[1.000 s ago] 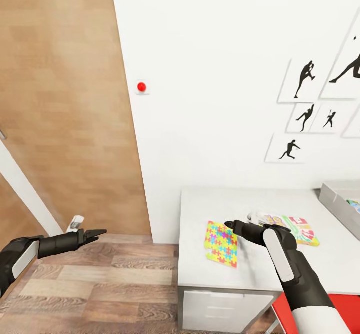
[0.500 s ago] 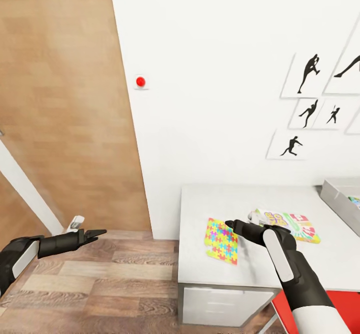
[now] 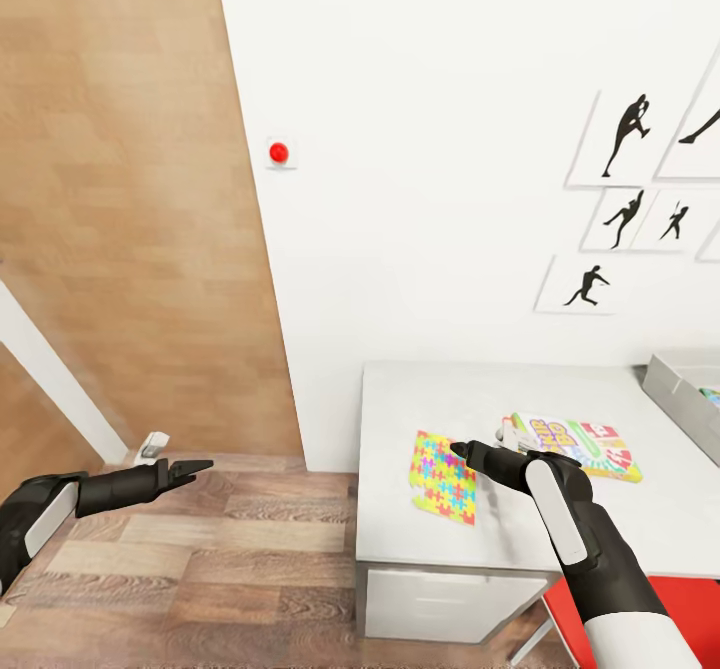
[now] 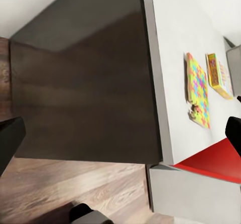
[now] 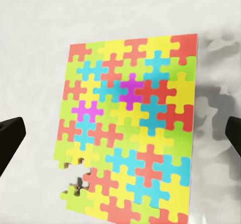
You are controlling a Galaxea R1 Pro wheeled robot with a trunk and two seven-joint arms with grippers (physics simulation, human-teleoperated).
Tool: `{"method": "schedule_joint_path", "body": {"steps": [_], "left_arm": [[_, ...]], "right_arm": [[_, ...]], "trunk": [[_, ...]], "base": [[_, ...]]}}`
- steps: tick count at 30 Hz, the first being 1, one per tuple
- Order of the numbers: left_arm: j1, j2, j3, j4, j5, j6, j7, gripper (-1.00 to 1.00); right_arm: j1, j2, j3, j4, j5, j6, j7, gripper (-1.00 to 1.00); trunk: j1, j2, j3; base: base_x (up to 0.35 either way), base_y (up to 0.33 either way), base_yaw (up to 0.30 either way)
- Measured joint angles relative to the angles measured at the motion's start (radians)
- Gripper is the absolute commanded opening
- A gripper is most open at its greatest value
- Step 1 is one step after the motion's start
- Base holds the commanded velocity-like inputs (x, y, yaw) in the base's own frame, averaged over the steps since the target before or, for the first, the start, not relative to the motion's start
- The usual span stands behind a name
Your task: Put all the toys in the child's room - the three board games (two on the bed and one on the table), the two jigsaw puzzles on the table, and the tennis ball on the table - inside the toy box on the table in the child's room.
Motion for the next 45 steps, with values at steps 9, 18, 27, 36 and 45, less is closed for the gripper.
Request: {"method": "schedule_joint_path", "body": {"steps": [9, 18, 27, 36, 45], "left_arm": [[0.0, -0.002, -0.001, 0.0, 0.0, 0.0, -0.001, 1.0], [0.0, -0.003, -0.001, 0.0, 0.0, -0.001, 0.0, 1.0], [0.0, -0.006, -0.002, 0.0, 0.0, -0.002, 0.001, 1.0], [0.0, -0.007, -0.003, 0.0, 0.0, -0.002, 0.001, 1.0], [0.0, -0.006, 0.0, 0.0, 0.0, -0.002, 0.0, 1.0]], "right_arm": [[0.0, 0.0, 0.0, -0.001, 0.0, 0.0, 0.001, 1.0], [0.0, 0.0, 0.0, -0.001, 0.001, 0.0, 0.002, 1.0], [0.0, 0.0, 0.0, -0.001, 0.001, 0.0, 0.003, 1.0], [0.0, 0.0, 0.0, -0.001, 0.001, 0.0, 0.004, 1.0], [0.0, 0.0, 0.0, -0.001, 0.001, 0.0, 0.004, 1.0]], "trunk": [[0.0, 0.0, -0.015], [0.0, 0.0, -0.03], [0.0, 0.0, -0.045], [0.0, 0.0, -0.059], [0.0, 0.0, -0.074]], "base": [[0.0, 0.0, 0.0], [0.0, 0.0, 0.0], [0.0, 0.0, 0.0], [0.0, 0.0, 0.0], [0.0, 0.0, 0.0]]}}
